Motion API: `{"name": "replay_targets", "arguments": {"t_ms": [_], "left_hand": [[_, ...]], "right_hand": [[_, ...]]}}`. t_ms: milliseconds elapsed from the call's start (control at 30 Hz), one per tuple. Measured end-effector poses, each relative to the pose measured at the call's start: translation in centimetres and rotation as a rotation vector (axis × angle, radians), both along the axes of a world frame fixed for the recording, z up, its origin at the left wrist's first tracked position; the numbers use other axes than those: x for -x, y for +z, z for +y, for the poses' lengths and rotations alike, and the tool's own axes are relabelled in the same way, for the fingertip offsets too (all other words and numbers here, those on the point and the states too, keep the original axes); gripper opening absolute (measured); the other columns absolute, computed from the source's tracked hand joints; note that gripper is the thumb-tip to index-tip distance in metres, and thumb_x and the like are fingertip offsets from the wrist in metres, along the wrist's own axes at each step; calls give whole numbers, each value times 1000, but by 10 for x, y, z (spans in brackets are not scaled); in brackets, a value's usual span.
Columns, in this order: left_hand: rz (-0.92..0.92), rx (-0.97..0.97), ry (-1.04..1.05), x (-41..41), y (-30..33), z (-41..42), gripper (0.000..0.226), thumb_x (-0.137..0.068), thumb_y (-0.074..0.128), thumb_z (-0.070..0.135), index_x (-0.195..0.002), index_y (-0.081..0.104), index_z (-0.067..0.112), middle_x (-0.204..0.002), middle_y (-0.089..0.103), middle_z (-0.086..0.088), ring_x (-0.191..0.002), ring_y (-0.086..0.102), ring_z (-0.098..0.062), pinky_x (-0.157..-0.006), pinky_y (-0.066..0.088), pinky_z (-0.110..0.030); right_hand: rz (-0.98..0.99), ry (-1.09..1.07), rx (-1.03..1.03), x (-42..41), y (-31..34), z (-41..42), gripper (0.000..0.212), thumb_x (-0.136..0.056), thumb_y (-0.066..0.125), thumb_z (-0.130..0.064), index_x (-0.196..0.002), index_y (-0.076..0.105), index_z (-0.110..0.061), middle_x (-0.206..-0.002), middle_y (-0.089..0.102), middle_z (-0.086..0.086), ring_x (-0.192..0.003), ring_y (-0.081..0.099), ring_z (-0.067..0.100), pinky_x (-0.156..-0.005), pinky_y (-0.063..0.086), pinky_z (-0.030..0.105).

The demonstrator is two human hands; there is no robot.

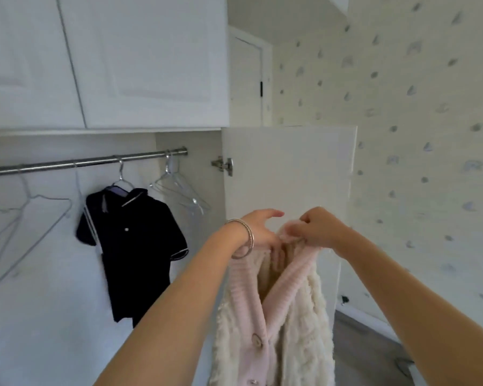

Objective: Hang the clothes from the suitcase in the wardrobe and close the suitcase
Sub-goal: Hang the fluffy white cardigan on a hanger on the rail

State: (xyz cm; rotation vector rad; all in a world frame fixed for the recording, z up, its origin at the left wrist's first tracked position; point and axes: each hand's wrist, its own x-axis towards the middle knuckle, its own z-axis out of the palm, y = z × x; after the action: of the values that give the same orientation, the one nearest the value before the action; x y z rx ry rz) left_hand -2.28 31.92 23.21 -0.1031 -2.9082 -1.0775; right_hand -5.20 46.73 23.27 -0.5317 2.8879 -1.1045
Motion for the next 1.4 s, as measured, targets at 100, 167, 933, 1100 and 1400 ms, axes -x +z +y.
{"name": "replay_targets", "arguments": {"t_ms": [100,167,933,1100,1400], "left_hand": [[-73,136,-5,-2,1,-35,64,-74,70,16,-133,46,22,-126,54,-4,-105,54,-19,-86,43,-26],[-121,157,48,1,0,-72,57,-73,72,19,-126,52,16,-118,59,-5,-99,58,-21,-88,47,-32],[-176,139,587,-1,-63,-364,37,-72,58,12,-47,31,18,-54,29,3,-52,29,-12,-50,26,-24],[-229,102,734,-8,-65,-396,34,-76,58,14,-49,39,20,-55,35,3,-49,35,-9,-47,31,-20],[-303,3,960,-31,-76,-437,8,-74,57,18,-69,59,25,-62,49,6,-52,47,-7,-44,38,-13]], "right_hand": [[-3,107,-22,11,-1,-59,43,-82,62,-24,-48,39,-13,-52,34,0,-49,32,14,-47,24,24],[-10,204,-63,19,-1,-99,39,-81,64,-28,-52,46,-10,-56,36,4,-53,34,16,-49,24,24],[-142,625,284,82,-22,-472,21,-87,48,-4,-86,67,5,-76,59,14,-70,62,23,-44,40,15],[-59,665,224,91,-29,-531,41,-83,49,-5,-50,29,-16,-53,34,2,-54,46,22,-49,31,20],[-447,693,361,108,-40,-595,42,-91,54,-12,-126,45,9,-116,60,28,-99,64,38,-76,53,39]]}}
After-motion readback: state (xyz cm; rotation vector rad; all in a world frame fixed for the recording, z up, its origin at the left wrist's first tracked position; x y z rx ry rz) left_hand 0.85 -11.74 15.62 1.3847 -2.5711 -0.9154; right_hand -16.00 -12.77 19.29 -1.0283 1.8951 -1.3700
